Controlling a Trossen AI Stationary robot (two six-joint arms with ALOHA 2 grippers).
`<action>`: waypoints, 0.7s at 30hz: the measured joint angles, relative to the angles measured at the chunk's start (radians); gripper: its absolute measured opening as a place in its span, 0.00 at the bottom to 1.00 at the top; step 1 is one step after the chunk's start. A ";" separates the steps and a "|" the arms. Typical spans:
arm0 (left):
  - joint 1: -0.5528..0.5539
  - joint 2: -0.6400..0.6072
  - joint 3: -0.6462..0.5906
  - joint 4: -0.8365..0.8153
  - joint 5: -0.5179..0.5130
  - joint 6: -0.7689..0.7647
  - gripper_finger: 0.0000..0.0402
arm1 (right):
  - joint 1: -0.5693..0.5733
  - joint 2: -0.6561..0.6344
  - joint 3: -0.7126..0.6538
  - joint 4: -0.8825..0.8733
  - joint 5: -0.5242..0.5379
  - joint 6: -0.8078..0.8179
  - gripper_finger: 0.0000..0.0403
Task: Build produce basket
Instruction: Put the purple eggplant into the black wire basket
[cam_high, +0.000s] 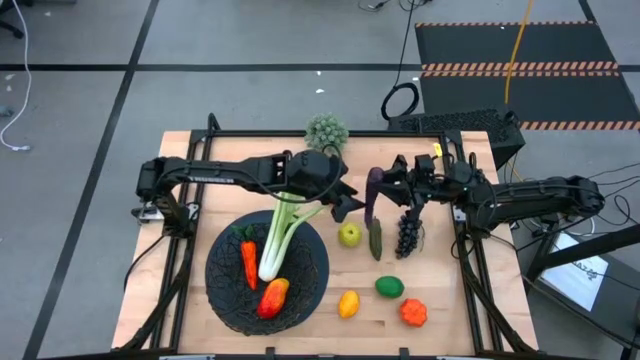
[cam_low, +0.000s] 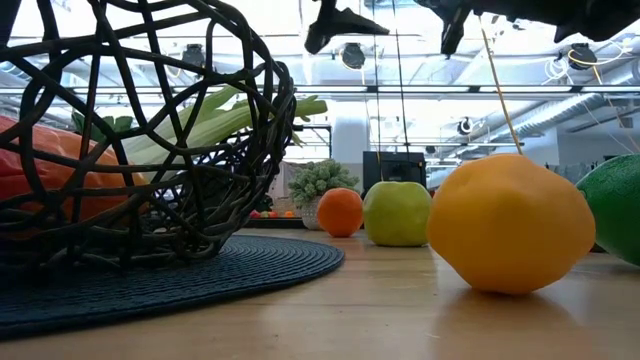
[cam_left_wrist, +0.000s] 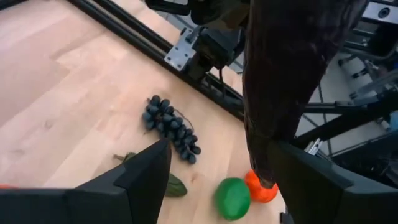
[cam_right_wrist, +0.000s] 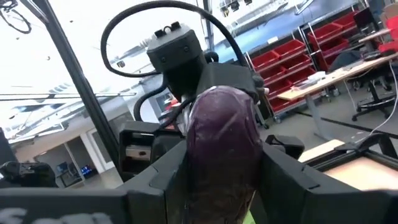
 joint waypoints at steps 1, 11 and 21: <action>0.001 -0.001 0.000 -0.010 0.006 0.010 0.67 | 0.000 0.000 0.000 0.001 -0.001 0.000 0.38; 0.022 -0.083 0.004 -0.083 0.127 0.061 0.67 | 0.000 -0.002 -0.002 -0.030 -0.007 -0.023 0.38; 0.029 -0.051 0.001 0.050 0.098 0.061 0.67 | -0.005 0.001 -0.002 -0.008 -0.004 -0.086 0.38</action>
